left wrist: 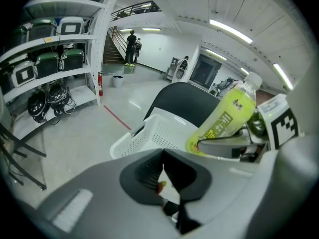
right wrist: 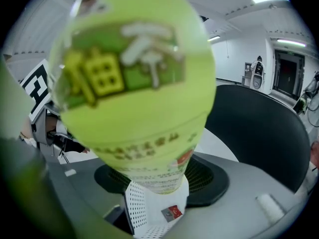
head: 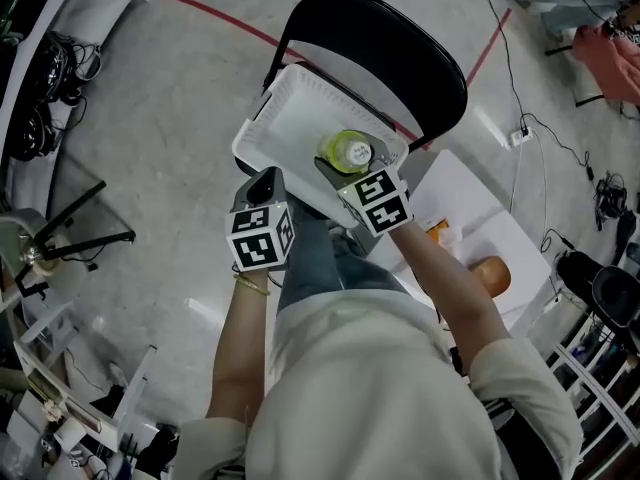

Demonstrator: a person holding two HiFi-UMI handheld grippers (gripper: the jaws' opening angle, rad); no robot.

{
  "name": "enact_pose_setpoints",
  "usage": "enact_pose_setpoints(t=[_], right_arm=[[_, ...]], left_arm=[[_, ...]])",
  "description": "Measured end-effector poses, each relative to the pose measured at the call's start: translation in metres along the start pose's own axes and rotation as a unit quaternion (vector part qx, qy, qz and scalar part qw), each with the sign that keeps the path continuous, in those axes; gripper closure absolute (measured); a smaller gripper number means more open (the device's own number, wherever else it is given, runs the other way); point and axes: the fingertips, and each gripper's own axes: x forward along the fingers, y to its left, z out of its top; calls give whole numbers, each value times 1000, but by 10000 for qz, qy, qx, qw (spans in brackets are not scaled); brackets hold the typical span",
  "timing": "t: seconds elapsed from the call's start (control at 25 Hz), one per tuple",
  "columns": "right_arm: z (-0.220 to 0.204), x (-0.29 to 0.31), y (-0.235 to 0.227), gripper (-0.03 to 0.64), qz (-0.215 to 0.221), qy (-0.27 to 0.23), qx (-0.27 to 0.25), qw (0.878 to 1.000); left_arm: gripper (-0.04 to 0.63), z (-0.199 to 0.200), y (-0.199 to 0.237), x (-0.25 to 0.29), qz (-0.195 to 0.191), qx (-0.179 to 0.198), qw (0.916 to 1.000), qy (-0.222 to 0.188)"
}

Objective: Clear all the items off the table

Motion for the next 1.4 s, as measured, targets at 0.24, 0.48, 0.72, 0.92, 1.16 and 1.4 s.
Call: enact_pose_setpoints(t=[0.24, 0.48, 0.72, 0.92, 1.16, 1.4], right_arm=[[-7, 43, -7, 316, -8, 92, 13, 10000], [-17, 86, -11, 316, -7, 214, 19, 9998], [-29, 124, -17, 316, -1, 298, 38, 9995], [-43, 158, -24, 316, -3, 406, 10, 9992], [-55, 192, -36, 316, -54, 475, -22, 9989], [-65, 222, -48, 316, -125, 528, 18, 9985]], left_arm=[[585, -1, 20, 26, -34, -121, 9998, 132], [586, -10, 41, 50, -54, -265, 9992, 302], [586, -10, 48, 67, -169, -243, 9988, 399], [586, -16, 51, 83, -248, -277, 9977, 570], [586, -22, 56, 96, -235, -413, 9960, 754], [586, -23, 61, 107, -207, -448, 9950, 868]])
